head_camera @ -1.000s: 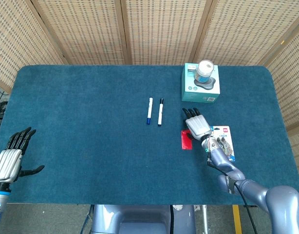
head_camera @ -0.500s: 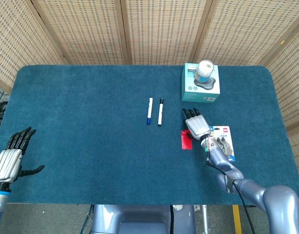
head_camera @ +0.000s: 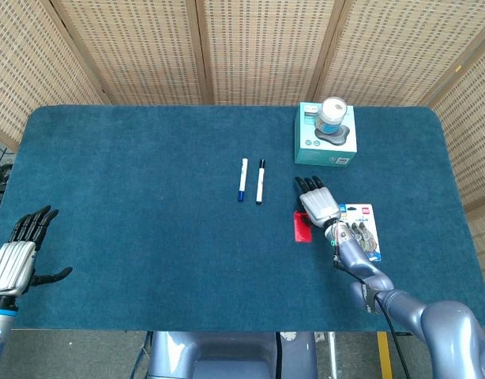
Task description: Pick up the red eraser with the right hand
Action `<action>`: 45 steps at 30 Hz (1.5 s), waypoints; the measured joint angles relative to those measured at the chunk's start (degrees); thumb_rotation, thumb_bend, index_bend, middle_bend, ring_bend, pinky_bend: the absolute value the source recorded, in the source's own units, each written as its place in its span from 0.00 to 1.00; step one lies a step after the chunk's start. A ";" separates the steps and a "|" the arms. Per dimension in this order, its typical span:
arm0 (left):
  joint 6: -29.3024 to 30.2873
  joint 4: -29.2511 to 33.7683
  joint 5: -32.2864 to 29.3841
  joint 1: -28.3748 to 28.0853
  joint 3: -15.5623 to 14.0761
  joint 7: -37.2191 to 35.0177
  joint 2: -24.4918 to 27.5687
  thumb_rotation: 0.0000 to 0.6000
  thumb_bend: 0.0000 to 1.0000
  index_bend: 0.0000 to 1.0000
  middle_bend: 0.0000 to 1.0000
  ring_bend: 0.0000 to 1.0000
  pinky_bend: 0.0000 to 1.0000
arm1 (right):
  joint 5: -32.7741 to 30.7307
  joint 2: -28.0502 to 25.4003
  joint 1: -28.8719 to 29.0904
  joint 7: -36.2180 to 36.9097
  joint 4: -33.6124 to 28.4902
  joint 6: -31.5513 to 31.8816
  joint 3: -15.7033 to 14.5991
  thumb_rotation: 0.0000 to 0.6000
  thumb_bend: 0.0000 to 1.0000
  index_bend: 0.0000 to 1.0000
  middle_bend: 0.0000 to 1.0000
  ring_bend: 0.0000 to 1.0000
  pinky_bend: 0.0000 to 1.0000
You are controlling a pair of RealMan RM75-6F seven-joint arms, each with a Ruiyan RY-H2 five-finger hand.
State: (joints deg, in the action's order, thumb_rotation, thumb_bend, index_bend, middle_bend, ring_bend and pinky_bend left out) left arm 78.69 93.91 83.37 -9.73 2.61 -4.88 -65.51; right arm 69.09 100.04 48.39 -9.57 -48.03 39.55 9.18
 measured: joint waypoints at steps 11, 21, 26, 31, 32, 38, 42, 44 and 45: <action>0.02 0.00 0.03 0.00 -0.01 0.02 0.00 1.00 0.12 0.00 0.00 0.00 0.00 | 0.68 -0.24 -0.06 0.22 -0.10 0.33 -0.08 1.00 0.56 0.60 0.00 0.00 0.00; 0.06 -0.06 0.19 0.02 -0.09 -0.03 0.01 1.00 0.12 0.00 0.00 0.00 0.00 | 4.74 -4.40 -1.41 1.30 -6.75 4.73 -1.38 1.00 0.67 0.63 0.00 0.00 0.00; 0.05 -0.04 0.26 -0.01 -0.10 0.00 0.01 1.00 0.12 0.00 0.00 0.00 0.00 | 11.87 -10.23 -3.78 3.03 -15.39 12.21 -4.21 1.00 0.67 0.64 0.00 0.00 0.00; 0.07 -0.04 0.31 -0.03 -0.11 0.05 -0.04 1.00 0.12 0.00 0.00 0.00 0.00 | 22.75 -17.78 -7.26 4.31 -25.14 22.26 -9.56 1.00 0.67 0.64 0.00 0.00 0.00; 0.08 -0.02 0.33 -0.02 -0.12 0.06 -0.03 1.00 0.12 0.00 0.00 0.00 0.00 | 24.84 -19.08 -7.92 4.33 -26.65 24.08 -10.64 1.00 0.67 0.64 0.00 0.00 0.00; 0.26 -0.02 0.55 -0.04 -0.11 0.09 -0.10 1.00 0.12 0.00 0.00 0.00 0.00 | 34.87 -26.58 -11.89 3.35 -34.15 34.44 -15.66 1.00 0.67 0.64 0.00 0.00 0.00; 0.39 -0.14 0.72 0.01 -0.15 -0.10 -0.10 1.00 0.12 0.00 0.00 0.00 0.00 | 35.15 -27.91 -12.98 2.86 -34.79 36.58 -14.95 1.00 0.64 0.56 0.00 0.00 0.00; 0.42 -0.20 0.77 0.01 -0.16 -0.25 -0.10 1.00 0.12 0.00 0.00 0.00 0.00 | 34.38 -28.29 -13.31 3.11 -34.80 37.04 -14.16 1.00 0.47 0.32 0.00 0.00 0.00; 0.41 -0.23 0.79 0.01 -0.17 -0.29 -0.09 1.00 0.12 0.00 0.00 0.00 0.00 | 33.40 -28.68 -13.69 3.39 -34.76 37.71 -13.31 1.00 0.41 0.23 0.00 0.00 0.00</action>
State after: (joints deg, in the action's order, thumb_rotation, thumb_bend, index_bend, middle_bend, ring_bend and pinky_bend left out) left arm 79.10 93.68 84.15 -9.72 2.44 -5.17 -65.60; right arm 102.49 71.36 34.70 -6.18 -82.79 77.27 -4.13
